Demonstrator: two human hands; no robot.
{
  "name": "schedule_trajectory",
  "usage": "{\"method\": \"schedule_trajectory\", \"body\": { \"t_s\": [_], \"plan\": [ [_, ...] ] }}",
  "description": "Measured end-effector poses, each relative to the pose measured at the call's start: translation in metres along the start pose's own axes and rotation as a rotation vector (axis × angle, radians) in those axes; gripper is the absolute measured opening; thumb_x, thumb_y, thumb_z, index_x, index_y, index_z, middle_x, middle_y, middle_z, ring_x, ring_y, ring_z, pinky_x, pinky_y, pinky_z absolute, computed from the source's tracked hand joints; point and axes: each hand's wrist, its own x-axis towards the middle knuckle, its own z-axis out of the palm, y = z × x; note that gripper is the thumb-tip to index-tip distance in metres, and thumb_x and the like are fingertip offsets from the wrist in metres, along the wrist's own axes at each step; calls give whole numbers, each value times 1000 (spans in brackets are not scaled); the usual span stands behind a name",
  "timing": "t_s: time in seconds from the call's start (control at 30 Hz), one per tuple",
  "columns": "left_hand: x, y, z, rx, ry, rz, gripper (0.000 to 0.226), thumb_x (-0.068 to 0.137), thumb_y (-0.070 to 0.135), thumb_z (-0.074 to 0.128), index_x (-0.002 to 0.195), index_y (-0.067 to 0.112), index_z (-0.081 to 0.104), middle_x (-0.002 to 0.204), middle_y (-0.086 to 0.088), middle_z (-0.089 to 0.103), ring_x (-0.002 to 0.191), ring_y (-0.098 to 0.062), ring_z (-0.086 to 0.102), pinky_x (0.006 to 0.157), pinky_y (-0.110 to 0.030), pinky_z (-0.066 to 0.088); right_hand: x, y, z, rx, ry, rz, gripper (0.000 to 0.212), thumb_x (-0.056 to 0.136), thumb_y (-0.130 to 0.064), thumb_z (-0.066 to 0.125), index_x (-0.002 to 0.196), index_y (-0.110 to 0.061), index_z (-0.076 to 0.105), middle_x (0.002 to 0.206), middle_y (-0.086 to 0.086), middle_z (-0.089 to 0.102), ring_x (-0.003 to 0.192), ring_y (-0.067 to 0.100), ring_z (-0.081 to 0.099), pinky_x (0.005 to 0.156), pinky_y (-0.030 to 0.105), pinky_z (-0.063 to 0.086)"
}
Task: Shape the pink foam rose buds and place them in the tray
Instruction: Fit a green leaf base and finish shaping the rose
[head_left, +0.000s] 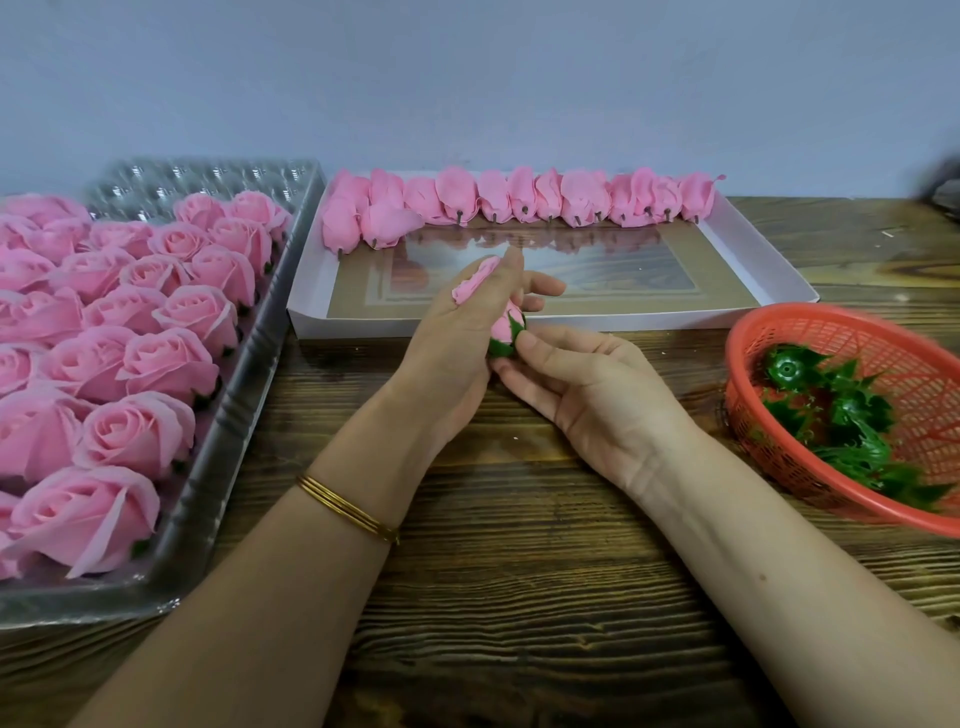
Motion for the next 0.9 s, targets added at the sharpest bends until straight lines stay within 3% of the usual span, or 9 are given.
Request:
{"method": "schedule_trajectory", "body": {
  "t_s": [0.23, 0.47, 0.6, 0.73, 0.9],
  "plan": [
    [2, -1, -2, -35, -31, -21, 38, 102, 33, 44, 68, 19, 50, 97, 0, 73, 96, -14, 56, 96, -40, 43, 1, 0, -1, 22, 24, -22, 34, 65, -2, 69, 98, 6, 69, 89, 15, 73, 79, 20, 72, 82, 28, 59],
    [2, -3, -3, -46, -38, -11, 37, 102, 34, 46, 71, 25, 62, 106, -7, 73, 99, -20, 56, 102, -45, 46, 0, 2, 0, -9, 19, -62, 41, 65, -1, 70, 105, 8, 67, 100, 21, 73, 93, 29, 71, 87, 37, 57],
    [1, -4, -3, -47, -64, 14, 33, 102, 32, 44, 77, 19, 61, 103, -7, 73, 90, -12, 63, 88, -30, 53, 0, 2, 0, 1, 17, -109, 43, 62, 1, 70, 104, 9, 66, 94, 18, 74, 90, 26, 72, 84, 34, 58],
    [3, -5, -5, -54, -80, 9, 37, 101, 34, 45, 73, 21, 65, 107, -9, 71, 96, -20, 66, 99, -44, 49, 0, 3, 1, -18, 37, -175, 43, 59, 3, 70, 102, 8, 67, 96, 20, 73, 84, 24, 72, 79, 30, 60],
    [4, -6, -5, -11, -77, 13, 40, 102, 35, 44, 71, 21, 66, 109, -10, 70, 101, -23, 65, 105, -55, 44, -1, 5, 0, -166, 99, -257, 45, 56, -1, 74, 100, 4, 69, 96, 23, 72, 93, 31, 69, 94, 41, 54]
  ]
}}
